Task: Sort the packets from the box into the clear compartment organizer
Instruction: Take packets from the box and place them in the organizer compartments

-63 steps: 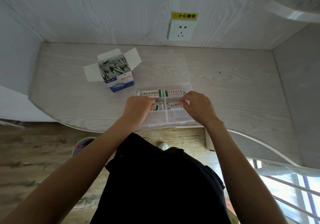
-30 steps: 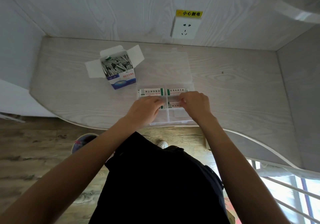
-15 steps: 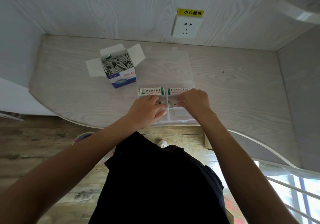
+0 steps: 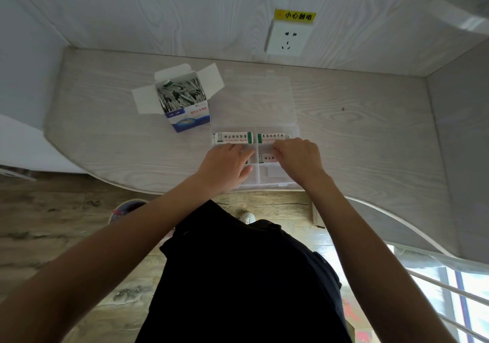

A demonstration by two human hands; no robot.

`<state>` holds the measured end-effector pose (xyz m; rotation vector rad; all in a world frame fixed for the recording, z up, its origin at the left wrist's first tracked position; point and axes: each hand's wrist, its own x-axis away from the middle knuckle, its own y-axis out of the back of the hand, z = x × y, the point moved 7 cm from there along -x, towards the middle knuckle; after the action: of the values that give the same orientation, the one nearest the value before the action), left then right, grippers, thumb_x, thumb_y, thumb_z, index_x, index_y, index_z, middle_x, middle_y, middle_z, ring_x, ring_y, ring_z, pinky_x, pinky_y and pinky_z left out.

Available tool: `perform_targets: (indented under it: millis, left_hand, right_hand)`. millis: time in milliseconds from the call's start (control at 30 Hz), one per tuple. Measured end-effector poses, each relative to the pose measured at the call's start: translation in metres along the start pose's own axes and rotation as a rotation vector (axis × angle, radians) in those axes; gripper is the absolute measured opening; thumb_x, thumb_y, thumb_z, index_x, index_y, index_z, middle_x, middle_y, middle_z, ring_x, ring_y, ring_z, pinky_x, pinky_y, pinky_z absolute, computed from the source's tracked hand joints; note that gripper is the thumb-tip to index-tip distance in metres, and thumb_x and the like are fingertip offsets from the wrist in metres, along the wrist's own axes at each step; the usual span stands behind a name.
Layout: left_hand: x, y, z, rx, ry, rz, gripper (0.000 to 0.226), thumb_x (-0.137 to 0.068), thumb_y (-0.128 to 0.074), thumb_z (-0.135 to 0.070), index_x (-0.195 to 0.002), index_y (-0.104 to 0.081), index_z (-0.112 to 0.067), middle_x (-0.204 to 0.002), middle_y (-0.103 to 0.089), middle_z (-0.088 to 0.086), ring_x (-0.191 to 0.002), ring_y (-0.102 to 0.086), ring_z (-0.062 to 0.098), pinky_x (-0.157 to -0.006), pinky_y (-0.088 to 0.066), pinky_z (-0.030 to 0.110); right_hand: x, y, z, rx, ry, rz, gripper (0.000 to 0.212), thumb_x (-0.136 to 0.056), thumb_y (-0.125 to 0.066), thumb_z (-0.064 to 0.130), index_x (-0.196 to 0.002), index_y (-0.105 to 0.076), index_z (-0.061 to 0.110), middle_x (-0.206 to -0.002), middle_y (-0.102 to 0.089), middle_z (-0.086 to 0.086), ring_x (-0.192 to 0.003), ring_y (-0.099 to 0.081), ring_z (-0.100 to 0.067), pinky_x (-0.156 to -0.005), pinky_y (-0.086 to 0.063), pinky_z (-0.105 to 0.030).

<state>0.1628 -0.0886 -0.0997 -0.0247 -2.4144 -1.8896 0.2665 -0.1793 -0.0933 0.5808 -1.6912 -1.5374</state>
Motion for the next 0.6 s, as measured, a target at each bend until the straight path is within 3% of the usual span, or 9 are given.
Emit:
perform_targets:
  millis: [133,233,300,433,533,600]
  left_hand:
    - [-0.001,0.003,0.0,0.023,0.023,0.045,0.044,-0.092,-0.049,-0.037,-0.132,-0.042,-0.018,-0.122,-0.06,0.001,-0.105,-0.06,0.021,-0.084,-0.049,0.035]
    - [0.001,0.011,0.004,0.085,0.054,0.053,0.046,-0.092,-0.05,-0.036,-0.135,-0.04,-0.022,-0.122,-0.06,-0.004,-0.104,-0.06,0.016,-0.077,-0.048,0.03]
    - [0.005,0.014,0.008,0.117,0.071,0.071,0.045,-0.091,-0.052,-0.036,-0.133,-0.043,-0.022,-0.119,-0.06,-0.005,-0.101,-0.059,0.015,-0.073,-0.047,0.028]
    - [0.015,0.017,0.02,0.077,0.131,0.085,0.041,-0.09,-0.056,-0.031,-0.128,-0.05,-0.016,-0.122,-0.059,0.001,-0.11,-0.054,0.019,-0.081,-0.048,0.032]
    - [0.015,0.02,0.021,-0.029,0.111,0.051,0.034,-0.086,-0.062,-0.028,-0.114,-0.06,-0.01,-0.11,-0.065,0.007,-0.106,-0.052,0.023,-0.08,-0.048,0.034]
    - [0.014,0.021,0.022,-0.095,0.11,0.036,0.031,-0.085,-0.061,-0.03,-0.108,-0.063,-0.01,-0.102,-0.068,0.006,-0.099,-0.053,0.024,-0.081,-0.043,0.034]
  right_hand:
    - [0.002,-0.004,0.002,-0.046,-0.003,0.011,0.033,-0.099,-0.033,0.027,-0.111,-0.062,0.018,-0.096,-0.067,-0.005,-0.08,-0.063,-0.026,-0.062,-0.037,-0.029]
    - [0.006,-0.002,0.001,-0.088,0.004,0.001,0.033,-0.099,-0.034,0.027,-0.114,-0.062,0.019,-0.098,-0.067,-0.004,-0.081,-0.063,-0.025,-0.064,-0.04,-0.03]
    - [0.008,0.001,-0.004,-0.087,-0.014,-0.012,0.032,-0.099,-0.034,0.026,-0.112,-0.062,0.018,-0.097,-0.068,-0.003,-0.081,-0.063,-0.025,-0.066,-0.043,-0.031]
    - [0.013,-0.003,-0.015,0.012,-0.095,-0.003,0.029,-0.098,-0.034,0.02,-0.105,-0.061,0.013,-0.086,-0.063,-0.002,-0.068,-0.056,-0.02,-0.058,-0.041,-0.029]
    - [0.015,-0.008,-0.017,0.019,-0.136,0.023,0.028,-0.098,-0.034,0.017,-0.102,-0.061,0.011,-0.08,-0.054,-0.002,-0.067,-0.053,-0.02,-0.057,-0.039,-0.028]
    - [0.014,-0.008,-0.016,-0.025,-0.143,0.026,0.028,-0.098,-0.034,0.017,-0.103,-0.061,0.011,-0.086,-0.058,-0.004,-0.073,-0.058,-0.023,-0.06,-0.041,-0.029]
